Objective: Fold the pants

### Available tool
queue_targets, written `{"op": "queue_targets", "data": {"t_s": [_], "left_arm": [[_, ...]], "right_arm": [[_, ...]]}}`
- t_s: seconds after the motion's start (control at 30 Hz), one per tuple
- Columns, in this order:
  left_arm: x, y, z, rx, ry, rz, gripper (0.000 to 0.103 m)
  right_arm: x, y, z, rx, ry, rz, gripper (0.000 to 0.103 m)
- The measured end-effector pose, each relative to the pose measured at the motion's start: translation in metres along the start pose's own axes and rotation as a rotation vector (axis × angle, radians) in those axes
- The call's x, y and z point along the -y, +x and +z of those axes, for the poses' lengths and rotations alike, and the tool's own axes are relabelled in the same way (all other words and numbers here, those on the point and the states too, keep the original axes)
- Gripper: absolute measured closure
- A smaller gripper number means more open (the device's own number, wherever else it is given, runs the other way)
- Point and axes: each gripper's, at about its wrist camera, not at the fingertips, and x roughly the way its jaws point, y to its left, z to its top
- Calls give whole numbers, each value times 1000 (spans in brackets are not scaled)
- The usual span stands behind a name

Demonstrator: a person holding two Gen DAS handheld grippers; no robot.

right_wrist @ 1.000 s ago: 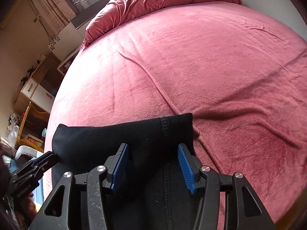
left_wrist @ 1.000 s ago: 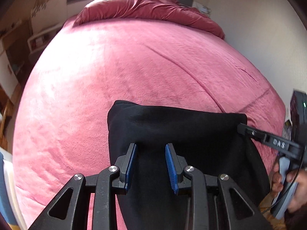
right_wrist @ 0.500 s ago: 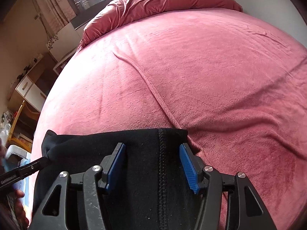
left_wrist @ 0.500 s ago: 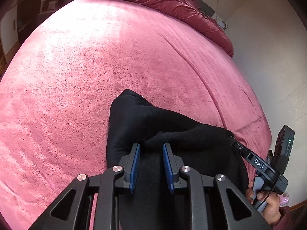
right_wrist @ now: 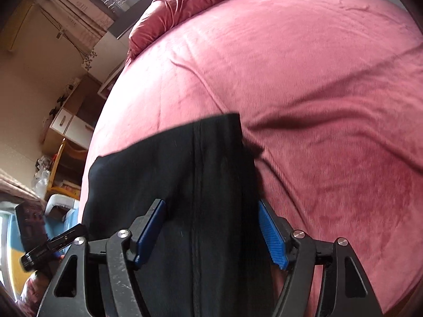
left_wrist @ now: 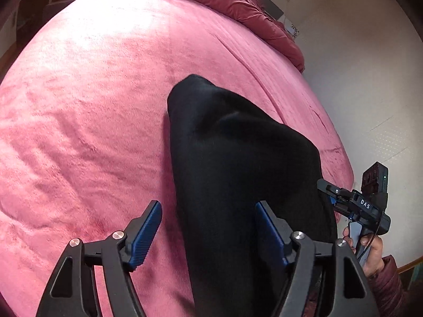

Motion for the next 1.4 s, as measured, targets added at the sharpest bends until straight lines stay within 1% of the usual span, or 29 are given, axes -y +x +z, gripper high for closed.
{"op": "queue_targets", "data": {"t_s": [0.07, 0.17, 0.33, 0.43, 0.47, 0.5, 0.53, 0.57, 0.6, 0.67, 0.73, 0.83, 0.87, 0.9, 0.93, 1.1, 1.3, 1.4], "left_arm": [[2, 1, -7, -3, 6, -27, 29], [6, 9, -14, -33, 8, -38, 29], [19, 21, -17, -52, 35, -10, 30], [12, 35, -15, -99, -28, -38, 29], [9, 38, -13, -108, -54, -47, 31], [11, 38, -13, -107, -49, -47, 33], [14, 36, -12, -100, -29, -38, 39], [18, 33, -15, -87, -1, -29, 44], [20, 34, -8, -80, 17, -26, 47], [26, 29, -9, -62, 45, -27, 56], [34, 23, -10, -40, 75, -21, 60], [43, 4, -16, 1, 118, 1, 60], [49, 0, -19, 18, 134, 11, 60], [56, -2, -15, 32, 145, 20, 60], [59, -8, -16, 48, 156, 31, 60], [68, -38, -21, 133, 186, 77, 61], [70, -66, -17, 221, 201, 132, 61], [66, -74, -6, 251, 196, 152, 61]], "right_arm": [[5, 0, -9, -20, 9, 17, 31], [13, 3, -20, -58, 38, 54, 27], [21, 17, -37, -89, 73, 145, 22], [24, 24, -38, -90, 93, 170, 23], [22, 25, -37, -91, 79, 162, 24], [17, 26, -37, -94, 55, 150, 28], [13, 26, -36, -97, 39, 146, 33], [10, 27, -36, -99, 29, 143, 35], [8, 26, -37, -102, 21, 141, 39], [4, 25, -36, -100, 17, 142, 45], [-1, 20, -35, -93, 11, 148, 54], [-9, 12, -37, -89, -16, 159, 59], [-13, 9, -38, -92, -28, 164, 59], [-19, 8, -39, -95, -44, 169, 60], [-24, 5, -43, -94, -53, 173, 60], [-47, 8, -41, -87, -81, 221, 60], [-82, 24, -20, -94, -146, 259, 60], [-98, 34, -4, -94, -173, 270, 60]]}}
